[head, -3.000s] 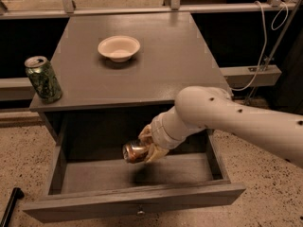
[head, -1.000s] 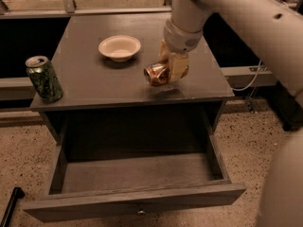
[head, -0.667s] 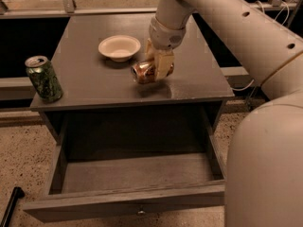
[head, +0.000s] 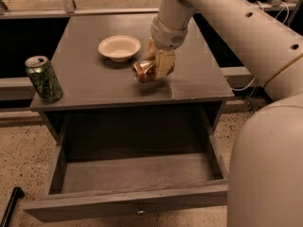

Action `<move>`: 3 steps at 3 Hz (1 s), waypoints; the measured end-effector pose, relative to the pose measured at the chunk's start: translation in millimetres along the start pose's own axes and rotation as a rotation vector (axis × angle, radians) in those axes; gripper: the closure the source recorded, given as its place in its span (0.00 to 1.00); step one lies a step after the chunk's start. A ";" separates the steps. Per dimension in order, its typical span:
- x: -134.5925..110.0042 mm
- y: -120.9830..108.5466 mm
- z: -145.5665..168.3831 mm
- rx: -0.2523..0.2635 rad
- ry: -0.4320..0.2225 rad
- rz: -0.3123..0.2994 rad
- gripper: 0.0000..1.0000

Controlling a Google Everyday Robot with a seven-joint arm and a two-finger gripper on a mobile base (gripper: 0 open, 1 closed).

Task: Pick orange can from top drawer and place on counter

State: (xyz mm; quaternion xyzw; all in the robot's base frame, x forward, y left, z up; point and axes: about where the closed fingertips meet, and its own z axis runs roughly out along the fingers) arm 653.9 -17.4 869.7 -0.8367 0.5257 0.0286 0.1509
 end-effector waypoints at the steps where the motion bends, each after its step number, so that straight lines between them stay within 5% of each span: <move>1: 0.0 0.0 0.0 0.000 0.000 0.000 0.12; 2: 0.0 0.0 0.0 0.000 0.000 0.000 0.00; 3: 0.1 0.0 -0.2 0.000 0.000 0.000 0.00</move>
Offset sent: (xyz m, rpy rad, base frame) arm 0.0000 0.0000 0.0000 0.0000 0.0000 0.0000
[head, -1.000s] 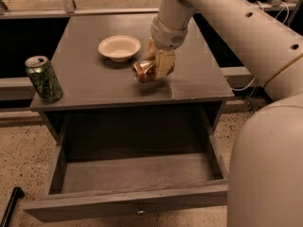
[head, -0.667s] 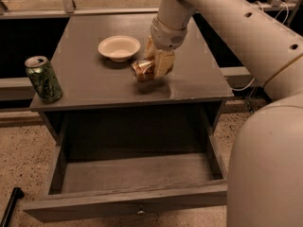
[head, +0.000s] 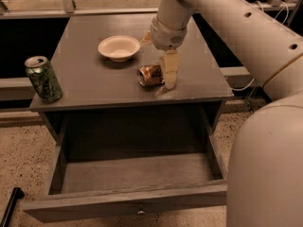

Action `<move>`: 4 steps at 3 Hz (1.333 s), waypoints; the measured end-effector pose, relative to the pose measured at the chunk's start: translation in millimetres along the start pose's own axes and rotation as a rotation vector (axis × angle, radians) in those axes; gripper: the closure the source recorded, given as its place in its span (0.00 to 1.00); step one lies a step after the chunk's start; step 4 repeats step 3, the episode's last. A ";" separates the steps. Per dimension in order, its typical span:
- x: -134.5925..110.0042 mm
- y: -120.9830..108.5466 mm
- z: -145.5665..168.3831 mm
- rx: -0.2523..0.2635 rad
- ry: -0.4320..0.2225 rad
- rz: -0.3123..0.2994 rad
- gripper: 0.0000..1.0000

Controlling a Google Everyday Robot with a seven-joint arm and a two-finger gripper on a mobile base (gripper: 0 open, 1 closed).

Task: Pick orange can from top drawer and place on counter

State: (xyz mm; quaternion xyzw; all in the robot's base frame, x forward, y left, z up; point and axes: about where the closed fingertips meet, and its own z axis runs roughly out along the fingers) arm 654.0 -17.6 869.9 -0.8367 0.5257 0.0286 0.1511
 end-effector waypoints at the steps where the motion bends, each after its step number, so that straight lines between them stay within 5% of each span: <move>1: 12.4 3.9 -23.0 0.047 -0.010 -0.002 0.00; 2: 15.3 14.3 -54.7 0.138 -0.062 -0.050 0.00; 4: 30.0 21.9 -58.2 0.151 -0.058 -0.048 0.00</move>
Offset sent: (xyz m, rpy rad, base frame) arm -0.0411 -0.0907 0.1010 0.2755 -0.2684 0.1049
